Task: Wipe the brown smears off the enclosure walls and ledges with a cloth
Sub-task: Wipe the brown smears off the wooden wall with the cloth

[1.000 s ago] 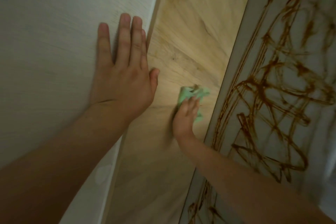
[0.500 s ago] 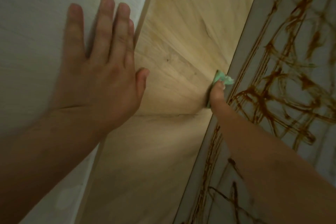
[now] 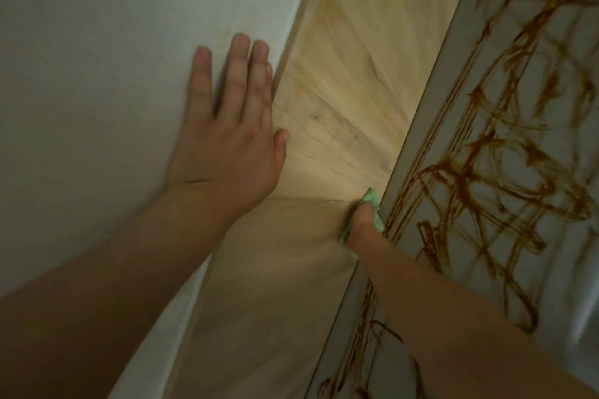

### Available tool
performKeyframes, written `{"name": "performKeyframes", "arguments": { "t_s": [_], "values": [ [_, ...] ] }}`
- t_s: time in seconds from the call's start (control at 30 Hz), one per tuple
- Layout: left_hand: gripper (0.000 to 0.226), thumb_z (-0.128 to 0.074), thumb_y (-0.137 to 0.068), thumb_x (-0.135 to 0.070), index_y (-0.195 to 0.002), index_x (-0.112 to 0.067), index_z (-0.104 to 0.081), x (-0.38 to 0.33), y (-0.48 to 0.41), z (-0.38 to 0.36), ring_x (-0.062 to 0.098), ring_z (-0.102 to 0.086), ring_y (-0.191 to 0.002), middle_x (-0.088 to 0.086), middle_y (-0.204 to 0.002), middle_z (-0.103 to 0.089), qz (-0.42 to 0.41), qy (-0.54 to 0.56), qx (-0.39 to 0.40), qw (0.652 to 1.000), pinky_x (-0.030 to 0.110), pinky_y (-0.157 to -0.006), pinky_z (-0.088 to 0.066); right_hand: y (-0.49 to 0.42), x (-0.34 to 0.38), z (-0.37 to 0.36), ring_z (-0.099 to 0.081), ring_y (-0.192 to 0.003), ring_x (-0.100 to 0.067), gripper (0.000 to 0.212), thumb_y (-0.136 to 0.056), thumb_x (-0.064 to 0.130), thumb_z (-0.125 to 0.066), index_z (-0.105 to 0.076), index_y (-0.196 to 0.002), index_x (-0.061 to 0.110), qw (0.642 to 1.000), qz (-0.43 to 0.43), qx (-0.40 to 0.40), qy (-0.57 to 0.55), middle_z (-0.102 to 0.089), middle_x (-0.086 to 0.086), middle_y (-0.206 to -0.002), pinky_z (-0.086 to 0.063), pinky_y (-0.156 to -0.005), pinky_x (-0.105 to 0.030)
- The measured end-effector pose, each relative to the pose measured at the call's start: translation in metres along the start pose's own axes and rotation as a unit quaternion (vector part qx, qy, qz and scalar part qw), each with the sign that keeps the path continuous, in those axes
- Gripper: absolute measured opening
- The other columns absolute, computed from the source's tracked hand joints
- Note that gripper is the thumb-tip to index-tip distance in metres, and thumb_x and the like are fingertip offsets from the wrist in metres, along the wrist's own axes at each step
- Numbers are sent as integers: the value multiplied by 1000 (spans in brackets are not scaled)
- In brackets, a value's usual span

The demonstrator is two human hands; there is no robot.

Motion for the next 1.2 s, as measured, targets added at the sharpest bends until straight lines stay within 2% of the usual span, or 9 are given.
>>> {"name": "performKeyframes", "arguments": {
  "t_s": [0.17, 0.37, 0.4, 0.5, 0.57, 0.63, 0.8, 1.0, 1.2],
  "values": [
    [76, -15, -107, -44, -159, 10, -1, 2, 1, 1, 45, 9, -156, 27, -169, 5, 4, 17, -11, 1000, 66, -121, 11, 94, 69, -51, -9, -159, -29, 64, -107, 56, -21, -10, -165, 32, 964, 241, 34, 104, -6, -3, -174, -6, -128, -52],
    [76, -11, -106, -43, -159, 10, 4, 1, 1, 1, 45, 12, -156, 27, -169, 9, 5, 6, -6, 1000, 65, -121, 11, 237, 150, -100, 11, -159, -16, 58, -110, 41, -27, -4, -162, 39, 664, 705, 128, 212, 7, 18, -168, 6, -128, -39],
    [76, -12, -106, -43, -159, 10, 4, 1, 2, 1, 45, 12, -156, 28, -169, 8, 4, 14, -6, 1000, 65, -121, 11, 212, 164, -95, 6, -160, -18, 57, -110, 41, -26, -8, -163, 34, 688, 686, 102, 214, 3, 14, -169, 3, -129, -39],
    [76, -13, -107, -43, -159, 10, 2, 3, 3, 0, 45, 11, -156, 28, -169, 7, 11, 20, -11, 1000, 66, -122, 10, 103, 181, -69, 0, -160, -24, 59, -112, 45, -20, -10, -166, 25, 897, 410, 55, 155, 2, 2, -174, 2, -128, -41],
    [76, -13, -107, -43, -159, 10, 1, 2, 1, 0, 45, 11, -156, 27, -169, 7, 9, 17, -7, 1000, 66, -122, 10, 85, 170, -60, -1, -160, -26, 59, -111, 47, -18, -9, -166, 28, 935, 313, 49, 160, 5, 1, -174, 0, -129, -47],
    [77, -14, -106, -45, -159, 10, 1, 2, 1, 0, 45, 11, -156, 27, -169, 7, 9, 17, -5, 1000, 66, -121, 11, 123, 161, -70, 4, -160, -26, 60, -111, 45, -21, -6, -166, 26, 897, 391, 82, 188, 9, 0, -173, 2, -129, -46],
    [80, -15, -105, -47, -159, 10, 0, 2, 1, 0, 45, 11, -156, 29, -168, 7, 6, 19, -4, 1000, 67, -121, 11, 254, 157, -103, 19, -158, -21, 65, -107, 48, -28, 2, -164, 37, 664, 680, 155, 270, 15, 3, -172, 8, -127, -44],
    [82, -21, -105, -47, -158, 12, -2, 1, 1, 1, 45, 10, -156, 29, -168, 5, 3, 32, -5, 999, 67, -122, 8, 258, 264, -124, 5, -160, -23, 65, -107, 52, -30, -8, -166, 36, 734, 633, 102, 224, 3, -2, -174, -4, -127, -57],
    [84, -18, -103, -50, -159, 10, -1, 2, 1, 0, 46, 12, -156, 30, -168, 7, 1, 35, 0, 999, 67, -122, 10, 250, 139, -87, 10, -159, -27, 78, -99, 56, -43, 2, -162, 45, 600, 694, 196, 347, 5, 1, -172, -9, -127, -55]
  ]
}}
Point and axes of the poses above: each hand's wrist, its own y-axis away from the middle knuckle, its own z-axis out of the back of the hand, x = y × z, the point moved 8 cm from there along -y, towards the middle knuckle
